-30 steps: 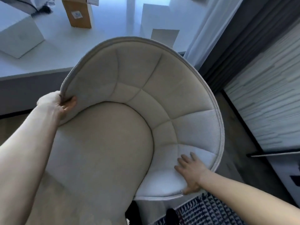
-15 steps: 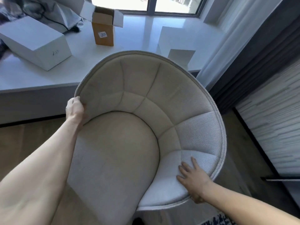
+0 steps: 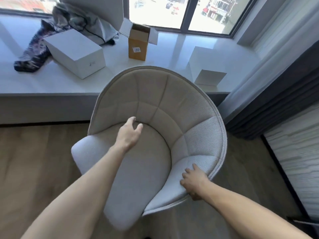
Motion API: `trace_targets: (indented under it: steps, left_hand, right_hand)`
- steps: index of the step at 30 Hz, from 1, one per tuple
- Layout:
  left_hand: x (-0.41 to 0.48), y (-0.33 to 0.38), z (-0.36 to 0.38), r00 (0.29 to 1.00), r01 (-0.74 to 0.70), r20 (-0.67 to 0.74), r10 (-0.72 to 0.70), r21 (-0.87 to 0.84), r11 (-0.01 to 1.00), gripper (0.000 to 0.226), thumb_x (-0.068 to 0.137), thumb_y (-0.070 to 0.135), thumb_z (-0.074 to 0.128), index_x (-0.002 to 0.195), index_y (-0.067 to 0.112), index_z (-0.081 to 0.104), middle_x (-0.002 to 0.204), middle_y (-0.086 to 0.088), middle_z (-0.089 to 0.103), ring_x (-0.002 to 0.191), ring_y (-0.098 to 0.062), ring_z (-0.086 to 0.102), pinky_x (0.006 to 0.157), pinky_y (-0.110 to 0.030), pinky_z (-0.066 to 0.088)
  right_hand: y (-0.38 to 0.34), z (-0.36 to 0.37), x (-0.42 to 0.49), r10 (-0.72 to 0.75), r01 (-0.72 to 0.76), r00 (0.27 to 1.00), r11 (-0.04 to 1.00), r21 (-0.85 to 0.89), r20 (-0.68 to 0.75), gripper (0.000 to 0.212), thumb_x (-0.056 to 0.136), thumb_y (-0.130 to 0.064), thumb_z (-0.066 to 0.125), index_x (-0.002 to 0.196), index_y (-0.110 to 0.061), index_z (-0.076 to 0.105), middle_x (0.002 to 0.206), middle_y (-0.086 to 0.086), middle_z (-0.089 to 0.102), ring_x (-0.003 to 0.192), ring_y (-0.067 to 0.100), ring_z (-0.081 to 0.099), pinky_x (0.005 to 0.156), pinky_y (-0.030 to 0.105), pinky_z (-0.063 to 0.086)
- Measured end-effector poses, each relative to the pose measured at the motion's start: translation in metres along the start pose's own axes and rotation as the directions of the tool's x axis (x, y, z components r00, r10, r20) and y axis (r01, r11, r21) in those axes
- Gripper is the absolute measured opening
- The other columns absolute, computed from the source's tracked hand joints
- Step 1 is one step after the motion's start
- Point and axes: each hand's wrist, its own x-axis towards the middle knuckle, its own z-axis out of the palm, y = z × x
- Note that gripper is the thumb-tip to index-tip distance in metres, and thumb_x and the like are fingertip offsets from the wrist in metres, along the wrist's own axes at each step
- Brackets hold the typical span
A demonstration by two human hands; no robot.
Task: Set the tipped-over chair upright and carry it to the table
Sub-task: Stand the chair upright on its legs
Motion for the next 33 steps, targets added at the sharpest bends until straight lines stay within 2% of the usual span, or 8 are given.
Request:
trace_targets:
  steps: [7,10,13,16,19,22,27,33]
  left_hand:
    - [-0.089,-0.008,0.074,0.963,-0.091,0.265,0.045,0.163,0.982,0.042,0.088,0.022,0.057,0.126,0.006,0.056,0.128,-0.015,0.064,0.12,-0.029,0.058,0.1,-0.035,0.045]
    - [-0.121,-0.007,0.12,0.901,-0.173,0.427,0.077,0.19,0.967,0.048,0.08,0.03,0.058,0.121,0.006,0.057,0.124,-0.014,0.065,0.116,-0.032,0.058,0.094,-0.036,0.048]
    - [-0.146,-0.009,0.163,0.836,-0.159,0.546,0.058,0.14,0.977,0.055,0.066,0.035,0.064,0.113,0.009,0.054,0.114,-0.012,0.064,0.107,-0.03,0.06,0.083,-0.035,0.049]
    - [-0.153,-0.022,0.191,0.903,-0.113,0.43,-0.002,0.241,0.964,0.061,0.067,0.039,0.068,0.118,0.013,0.049,0.12,-0.007,0.059,0.112,-0.029,0.057,0.091,-0.044,0.047]
    - [-0.151,-0.031,0.206,0.963,-0.081,0.268,-0.023,0.371,0.925,0.03,0.082,0.025,0.056,0.109,0.016,0.049,0.117,-0.006,0.063,0.11,-0.031,0.058,0.083,-0.04,0.045]
    - [-0.153,-0.034,0.205,0.969,-0.138,0.245,0.031,0.434,0.89,0.021,0.08,0.01,0.044,0.099,0.018,0.049,0.109,-0.006,0.066,0.105,-0.034,0.06,0.077,-0.039,0.044]
    - [-0.161,-0.038,0.201,0.973,-0.15,0.227,0.039,0.495,0.856,0.027,0.079,0.006,0.043,0.103,0.015,0.053,0.11,-0.014,0.066,0.103,-0.038,0.059,0.078,-0.04,0.044]
    - [-0.173,-0.058,0.179,0.986,-0.108,0.164,0.025,0.523,0.845,0.029,0.073,0.009,0.048,0.1,0.017,0.056,0.106,-0.018,0.068,0.102,-0.042,0.06,0.077,-0.042,0.048]
  right_hand:
    - [0.019,-0.003,-0.02,-0.05,0.062,0.992,0.993,0.099,-0.119,0.063,0.071,-0.055,0.071,0.122,-0.021,0.057,0.125,0.004,0.059,0.119,0.025,0.051,0.098,0.043,0.033]
    - [0.038,0.005,-0.026,-0.024,0.034,0.977,0.998,0.045,-0.213,0.054,0.074,-0.043,0.067,0.123,-0.025,0.054,0.124,0.004,0.058,0.118,0.026,0.049,0.097,0.044,0.033]
    - [0.042,0.015,-0.023,-0.008,0.013,0.955,1.0,0.014,-0.296,0.044,0.077,-0.034,0.064,0.12,-0.025,0.056,0.12,0.004,0.061,0.114,0.028,0.051,0.093,0.045,0.034]
    - [0.04,0.017,-0.023,-0.041,0.045,0.939,0.999,0.006,-0.34,0.038,0.079,-0.03,0.064,0.115,-0.018,0.058,0.115,0.007,0.064,0.109,0.03,0.055,0.089,0.043,0.036]
    - [0.047,0.024,-0.021,-0.078,0.079,0.916,0.997,-0.012,-0.392,0.035,0.078,-0.028,0.066,0.109,-0.015,0.06,0.108,0.009,0.067,0.103,0.031,0.06,0.084,0.043,0.039]
    - [0.047,0.03,-0.018,-0.135,0.144,0.873,0.989,-0.016,-0.469,0.031,0.073,-0.028,0.069,0.101,-0.014,0.062,0.099,0.009,0.07,0.095,0.032,0.064,0.079,0.043,0.042]
    - [0.063,0.032,-0.024,-0.224,0.248,0.812,0.968,-0.028,-0.539,0.038,0.069,-0.03,0.069,0.103,-0.019,0.059,0.102,0.004,0.067,0.099,0.028,0.061,0.08,0.037,0.044]
    - [0.039,0.031,-0.027,-0.2,0.229,0.728,0.972,-0.043,-0.655,0.022,0.052,-0.016,0.074,0.069,-0.016,0.061,0.061,0.004,0.067,0.058,0.028,0.067,0.053,0.034,0.048]
